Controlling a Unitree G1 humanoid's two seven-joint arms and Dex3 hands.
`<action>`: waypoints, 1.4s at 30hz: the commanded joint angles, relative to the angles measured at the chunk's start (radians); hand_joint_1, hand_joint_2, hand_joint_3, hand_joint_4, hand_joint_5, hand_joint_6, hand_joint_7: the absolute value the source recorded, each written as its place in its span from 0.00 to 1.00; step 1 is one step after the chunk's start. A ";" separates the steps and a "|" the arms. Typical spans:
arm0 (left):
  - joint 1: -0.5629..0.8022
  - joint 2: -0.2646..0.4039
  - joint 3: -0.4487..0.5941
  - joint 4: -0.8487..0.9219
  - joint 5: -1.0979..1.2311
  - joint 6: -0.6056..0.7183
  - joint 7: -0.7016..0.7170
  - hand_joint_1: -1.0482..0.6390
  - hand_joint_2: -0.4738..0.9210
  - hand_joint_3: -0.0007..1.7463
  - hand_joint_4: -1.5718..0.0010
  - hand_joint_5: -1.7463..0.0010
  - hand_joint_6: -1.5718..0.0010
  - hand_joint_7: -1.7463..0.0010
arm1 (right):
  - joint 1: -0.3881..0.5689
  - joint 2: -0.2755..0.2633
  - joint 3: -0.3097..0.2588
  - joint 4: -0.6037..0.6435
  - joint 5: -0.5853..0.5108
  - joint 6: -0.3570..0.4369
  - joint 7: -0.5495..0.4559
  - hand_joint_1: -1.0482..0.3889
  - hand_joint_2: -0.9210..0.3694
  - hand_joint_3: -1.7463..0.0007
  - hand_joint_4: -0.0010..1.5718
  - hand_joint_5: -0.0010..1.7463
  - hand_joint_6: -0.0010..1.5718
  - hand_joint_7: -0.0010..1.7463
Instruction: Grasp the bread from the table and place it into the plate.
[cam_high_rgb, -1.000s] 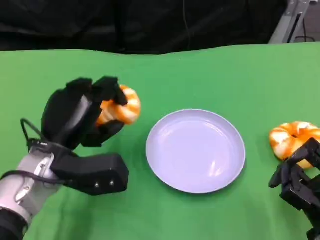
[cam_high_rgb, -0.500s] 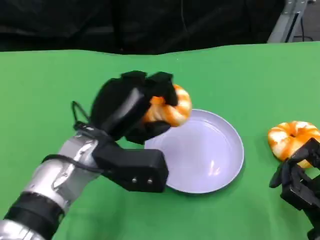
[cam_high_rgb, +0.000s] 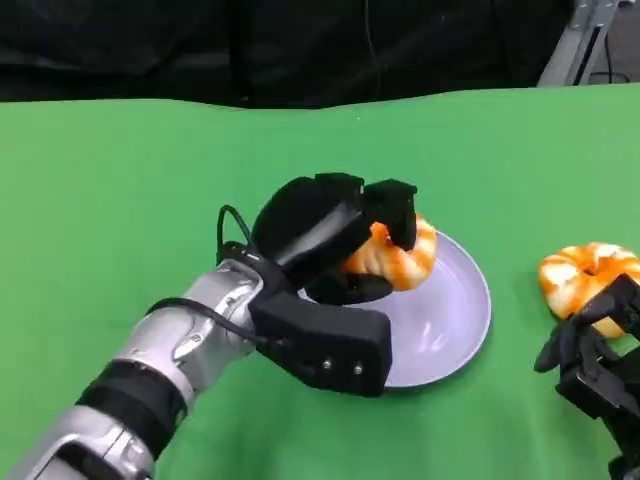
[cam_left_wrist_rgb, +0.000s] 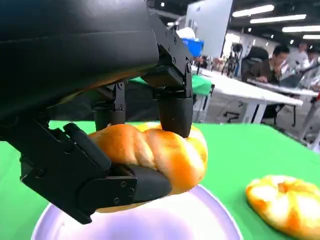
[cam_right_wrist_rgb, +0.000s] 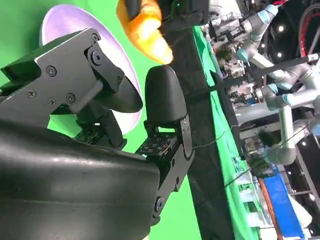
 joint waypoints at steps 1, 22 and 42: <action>-0.021 -0.019 -0.015 0.062 0.005 -0.003 0.020 0.55 0.83 0.44 0.51 0.00 0.58 0.02 | 0.004 0.000 -0.003 -0.012 -0.001 -0.011 -0.013 0.70 0.33 0.23 0.56 1.00 0.47 0.94; -0.079 -0.004 -0.082 0.199 0.027 -0.071 -0.065 0.33 1.00 0.24 0.67 0.80 0.55 0.93 | 0.012 -0.002 -0.002 -0.030 0.006 -0.001 -0.011 0.69 0.31 0.26 0.56 1.00 0.47 0.93; 0.035 0.042 0.035 0.121 -0.159 -0.136 -0.168 0.05 1.00 0.31 0.97 0.99 0.81 0.98 | 0.016 0.001 0.005 -0.043 -0.001 0.007 -0.025 0.69 0.31 0.28 0.56 1.00 0.48 0.92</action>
